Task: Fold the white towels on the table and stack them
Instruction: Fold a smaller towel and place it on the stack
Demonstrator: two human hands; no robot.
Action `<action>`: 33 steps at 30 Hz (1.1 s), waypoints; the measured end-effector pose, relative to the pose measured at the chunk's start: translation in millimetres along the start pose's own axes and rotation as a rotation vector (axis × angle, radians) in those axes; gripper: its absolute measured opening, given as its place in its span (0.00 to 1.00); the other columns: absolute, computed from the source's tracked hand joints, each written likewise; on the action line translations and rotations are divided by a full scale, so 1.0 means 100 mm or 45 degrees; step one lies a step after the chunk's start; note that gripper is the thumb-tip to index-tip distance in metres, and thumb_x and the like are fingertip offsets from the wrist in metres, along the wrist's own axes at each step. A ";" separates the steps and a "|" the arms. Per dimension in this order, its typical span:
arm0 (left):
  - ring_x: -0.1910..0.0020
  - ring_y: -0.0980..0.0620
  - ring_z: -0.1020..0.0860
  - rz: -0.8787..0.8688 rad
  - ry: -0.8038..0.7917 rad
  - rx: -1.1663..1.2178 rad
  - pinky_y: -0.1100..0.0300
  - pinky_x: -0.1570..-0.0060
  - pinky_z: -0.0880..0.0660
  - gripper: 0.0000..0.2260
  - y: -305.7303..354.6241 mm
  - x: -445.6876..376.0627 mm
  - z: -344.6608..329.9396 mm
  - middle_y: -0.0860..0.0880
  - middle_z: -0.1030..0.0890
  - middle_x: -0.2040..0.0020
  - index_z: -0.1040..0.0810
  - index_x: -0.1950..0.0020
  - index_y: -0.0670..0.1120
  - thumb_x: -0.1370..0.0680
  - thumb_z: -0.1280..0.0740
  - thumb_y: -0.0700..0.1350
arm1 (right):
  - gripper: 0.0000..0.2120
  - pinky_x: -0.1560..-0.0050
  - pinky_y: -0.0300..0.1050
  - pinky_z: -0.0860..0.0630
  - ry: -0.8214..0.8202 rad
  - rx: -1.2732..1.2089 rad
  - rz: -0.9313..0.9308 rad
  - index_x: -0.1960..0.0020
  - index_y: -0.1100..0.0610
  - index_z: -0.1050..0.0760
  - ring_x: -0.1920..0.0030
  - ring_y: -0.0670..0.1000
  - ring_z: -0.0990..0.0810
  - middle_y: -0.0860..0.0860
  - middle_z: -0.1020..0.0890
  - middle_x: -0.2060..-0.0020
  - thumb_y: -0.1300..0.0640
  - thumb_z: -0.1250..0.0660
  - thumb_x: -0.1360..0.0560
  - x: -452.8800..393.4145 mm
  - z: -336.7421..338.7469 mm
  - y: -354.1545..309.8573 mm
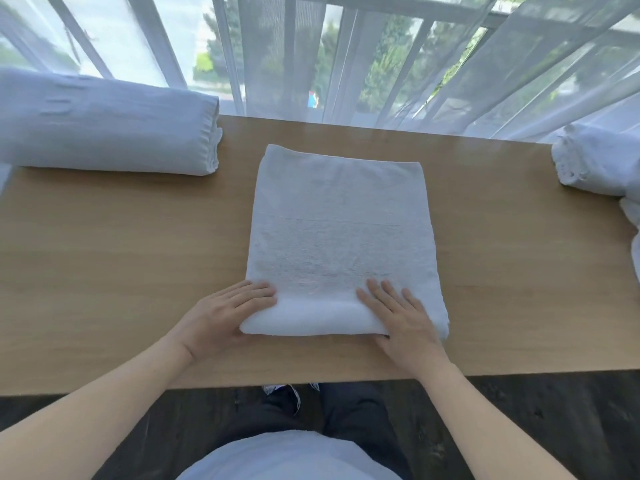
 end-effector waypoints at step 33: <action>0.57 0.59 0.15 1.273 0.698 1.330 0.60 0.65 0.19 0.26 -1.07 -1.70 0.86 0.65 0.15 0.56 0.14 0.53 0.58 0.34 0.34 0.76 | 0.23 0.58 0.46 0.20 0.304 -1.882 -0.488 0.40 0.52 0.18 0.47 0.56 0.15 0.55 0.14 0.46 0.37 0.27 0.28 -1.13 1.33 1.33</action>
Point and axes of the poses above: each hand's wrist, its own x-axis away from the middle knuckle, its own z-axis out of the back of the hand, y = z × x, the point moved 5 cm from there along -x, towards the middle knuckle
